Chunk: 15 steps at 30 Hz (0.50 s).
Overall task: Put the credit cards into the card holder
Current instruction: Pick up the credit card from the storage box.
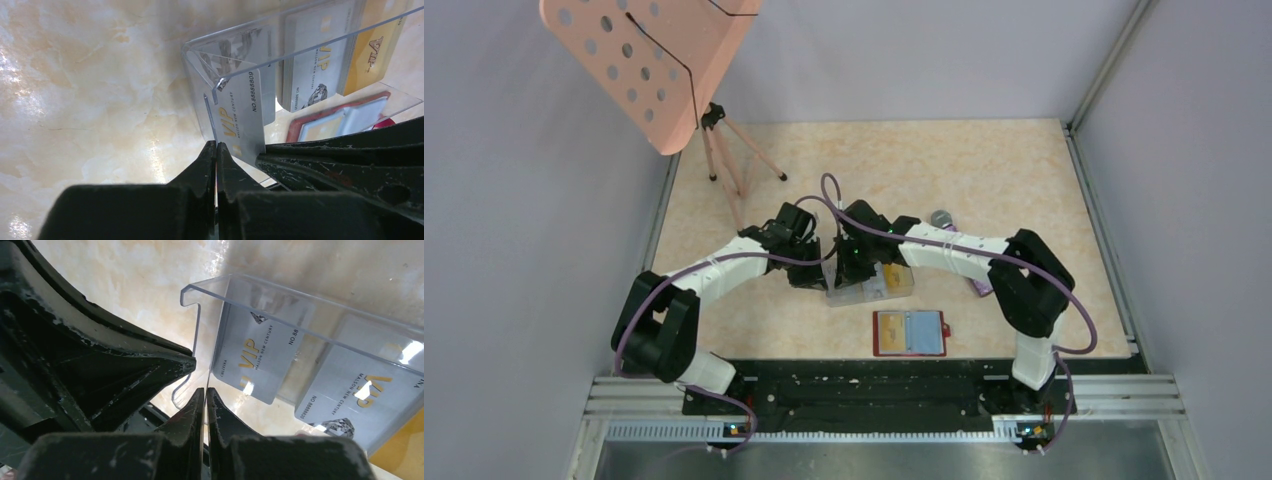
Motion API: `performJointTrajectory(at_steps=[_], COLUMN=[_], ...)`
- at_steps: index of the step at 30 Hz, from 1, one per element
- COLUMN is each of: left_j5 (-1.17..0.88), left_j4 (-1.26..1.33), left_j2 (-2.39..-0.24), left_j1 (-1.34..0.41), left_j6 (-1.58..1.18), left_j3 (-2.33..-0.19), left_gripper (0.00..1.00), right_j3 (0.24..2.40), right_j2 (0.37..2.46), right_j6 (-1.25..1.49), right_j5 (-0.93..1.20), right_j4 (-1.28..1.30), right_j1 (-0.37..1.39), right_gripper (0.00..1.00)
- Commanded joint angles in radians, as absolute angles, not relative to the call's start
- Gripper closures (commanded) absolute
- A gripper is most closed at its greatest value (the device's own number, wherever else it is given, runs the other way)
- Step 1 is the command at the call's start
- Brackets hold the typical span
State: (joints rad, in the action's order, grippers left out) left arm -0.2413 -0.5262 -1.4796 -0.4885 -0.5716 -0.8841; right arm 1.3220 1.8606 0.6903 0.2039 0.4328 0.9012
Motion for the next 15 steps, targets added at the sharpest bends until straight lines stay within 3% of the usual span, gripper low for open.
performJointTrajectory(at_steps=[1,10,13,15], left_j5=[-0.211,-0.203,-0.202,-0.202], left_j4=[-0.549,-0.564,-0.573,-0.583], left_j2=[-1.499,-1.489,-1.474,-1.462], left_j1=[-0.504,-0.505,-0.504,-0.504], left_j6=[-0.540,-0.533,-0.532,-0.530], left_j3=[-0.885,-0.897,-0.912,-0.925], left_gripper=[1.00,1.00,0.99,0.99], right_j3=[1.327,1.333,1.336,1.333], right_j2=[1.841,1.896,1.910,1.915], right_j6=[0.703,0.707,0.702,0.699], right_j5=[0.247,0.178,0.196,0.223], right_j4=[0.346,0.413,0.406,0.374], right_j1=[0.912,0.912,0.912,0.913], right_gripper=[0.93,0.76,0.76,0.81])
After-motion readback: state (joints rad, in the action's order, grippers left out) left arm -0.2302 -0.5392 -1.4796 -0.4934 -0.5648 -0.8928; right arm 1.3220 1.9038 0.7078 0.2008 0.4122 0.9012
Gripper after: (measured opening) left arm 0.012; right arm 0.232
